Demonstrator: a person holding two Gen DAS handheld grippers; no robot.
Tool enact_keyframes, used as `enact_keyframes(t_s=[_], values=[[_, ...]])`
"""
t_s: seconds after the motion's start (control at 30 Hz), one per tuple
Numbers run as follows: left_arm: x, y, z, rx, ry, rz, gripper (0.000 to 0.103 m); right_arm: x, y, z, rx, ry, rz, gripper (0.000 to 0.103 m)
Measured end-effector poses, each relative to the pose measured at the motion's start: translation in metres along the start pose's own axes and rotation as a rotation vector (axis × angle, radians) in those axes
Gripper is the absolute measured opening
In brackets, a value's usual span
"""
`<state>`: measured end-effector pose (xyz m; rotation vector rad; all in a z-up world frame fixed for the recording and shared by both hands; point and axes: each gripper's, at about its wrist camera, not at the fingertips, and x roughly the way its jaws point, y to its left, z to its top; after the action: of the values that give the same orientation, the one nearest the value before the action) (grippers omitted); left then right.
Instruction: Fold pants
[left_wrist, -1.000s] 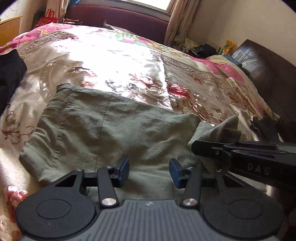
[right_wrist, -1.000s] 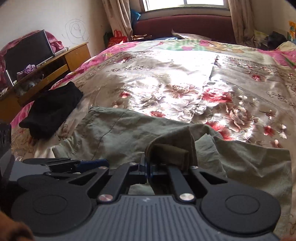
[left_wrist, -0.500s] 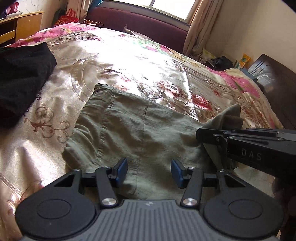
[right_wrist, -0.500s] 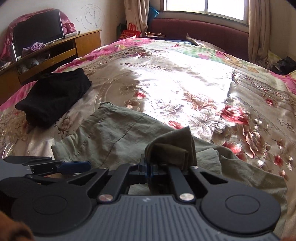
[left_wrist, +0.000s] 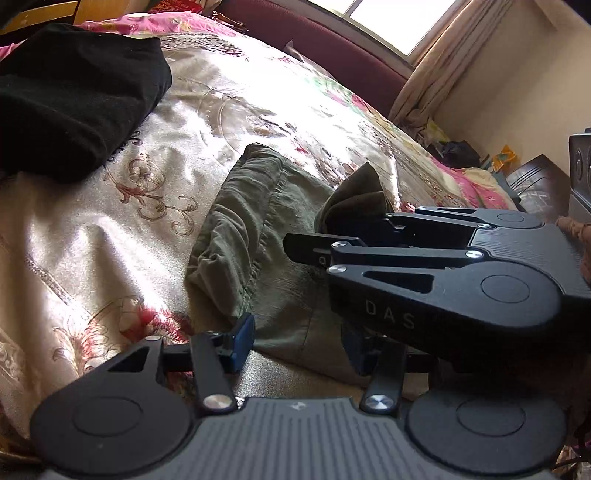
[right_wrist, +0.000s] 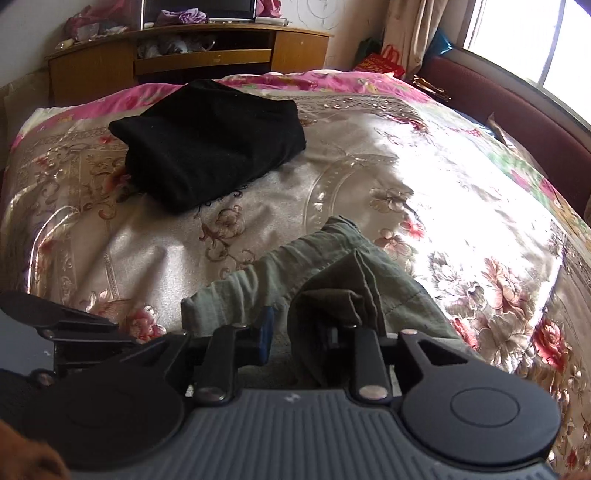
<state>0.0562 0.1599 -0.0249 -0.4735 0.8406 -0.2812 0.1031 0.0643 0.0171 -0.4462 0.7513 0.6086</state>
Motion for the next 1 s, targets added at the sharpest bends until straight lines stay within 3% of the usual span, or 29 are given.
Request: enact_keyframes(t_s=[0.03,0.17,0.3,0.4,0.53,0.73,0.87,1.0], values=[[0.000,-0.001,0.000,0.006,-0.001,0.002,0.065,-0.002,0.000,-0.001,-0.003,-0.009,0.004,0.036],[0.002,-0.004,-0.001,0.031,-0.001,0.011,0.065,-0.004,-0.006,-0.004,-0.002,-0.005,-0.038,0.038],[-0.003,0.001,0.002,0.008,-0.033,-0.011,0.065,-0.015,-0.025,-0.009,0.130,0.018,0.028,0.038],[-0.010,0.002,0.003,0.001,-0.075,-0.033,0.065,-0.034,-0.035,-0.017,0.183,0.002,0.019,0.039],[-0.021,-0.015,0.002,0.110,-0.154,-0.026,0.066,-0.063,-0.061,-0.031,0.313,-0.041,0.031,0.039],[-0.005,-0.049,-0.003,0.354,-0.137,0.087,0.066,-0.075,-0.100,-0.062,0.493,-0.055,0.012,0.042],[0.004,-0.065,-0.010,0.449,-0.109,0.099,0.066,-0.051,-0.130,-0.086,0.727,-0.034,0.141,0.043],[0.011,-0.068,-0.010,0.458,-0.097,0.103,0.066,-0.021,-0.146,-0.100,0.909,-0.021,0.247,0.045]])
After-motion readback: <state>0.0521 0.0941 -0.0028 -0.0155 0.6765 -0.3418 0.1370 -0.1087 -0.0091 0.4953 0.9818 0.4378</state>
